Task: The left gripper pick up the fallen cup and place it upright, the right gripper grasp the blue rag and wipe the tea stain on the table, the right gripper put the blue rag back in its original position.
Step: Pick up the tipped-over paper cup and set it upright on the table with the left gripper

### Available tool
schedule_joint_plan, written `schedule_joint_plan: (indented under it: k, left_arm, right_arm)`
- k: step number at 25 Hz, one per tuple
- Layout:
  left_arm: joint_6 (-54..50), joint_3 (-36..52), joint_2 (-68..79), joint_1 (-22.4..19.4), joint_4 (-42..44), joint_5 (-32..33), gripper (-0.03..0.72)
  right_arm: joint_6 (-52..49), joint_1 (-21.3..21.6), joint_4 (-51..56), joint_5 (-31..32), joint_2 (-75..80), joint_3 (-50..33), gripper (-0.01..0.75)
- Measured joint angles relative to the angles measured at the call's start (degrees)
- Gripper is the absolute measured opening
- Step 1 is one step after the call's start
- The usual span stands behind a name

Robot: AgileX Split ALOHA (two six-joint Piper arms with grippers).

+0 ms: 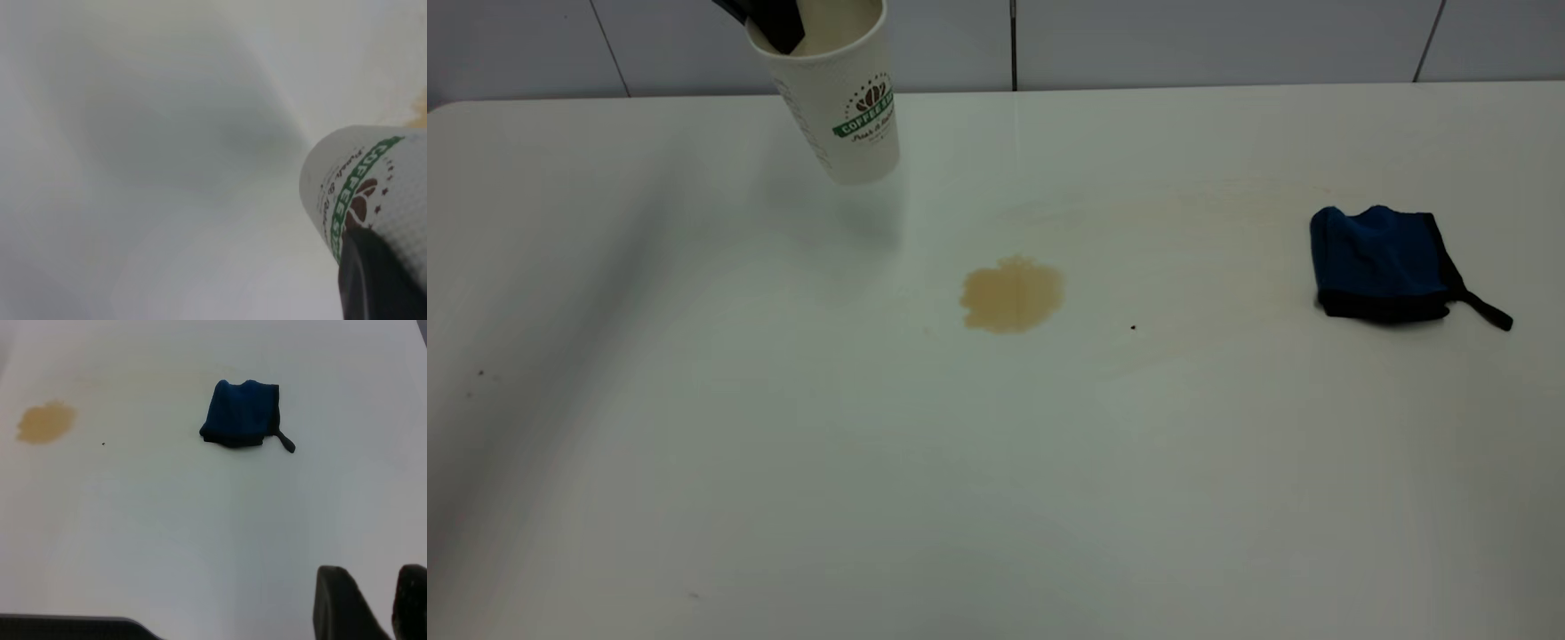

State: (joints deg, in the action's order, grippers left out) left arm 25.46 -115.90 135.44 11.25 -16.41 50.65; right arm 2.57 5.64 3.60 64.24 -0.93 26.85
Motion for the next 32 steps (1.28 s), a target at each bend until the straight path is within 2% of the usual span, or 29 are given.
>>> schedule_joint_plan:
  k: [5, 23, 27, 30, 32]
  left_arm:
    - [1.2, 0.0, 3.6, -1.4, -3.5, -0.4, 0.012]
    - [1.1, 0.0, 9.0, -1.5, -3.9, -2.9, 0.043]
    - [-0.5, 0.0, 9.7, -1.5, -4.0, -3.1, 0.121]
    - [-2.3, 0.0, 9.9, -1.5, -4.0, -3.7, 0.246]
    - [-2.7, 0.0, 9.9, -1.5, -4.0, -4.1, 0.366]
  right_arm:
    - [0.0, 0.0, 0.0, 0.0, 0.0, 0.0, 0.239]
    - [0.0, 0.0, 0.0, 0.0, 0.0, 0.0, 0.239]
    - [0.0, 0.0, 0.0, 0.0, 0.0, 0.0, 0.239]
    - [0.0, 0.0, 0.0, 0.0, 0.0, 0.0, 0.239]
    - [0.0, 0.0, 0.0, 0.0, 0.0, 0.0, 0.239]
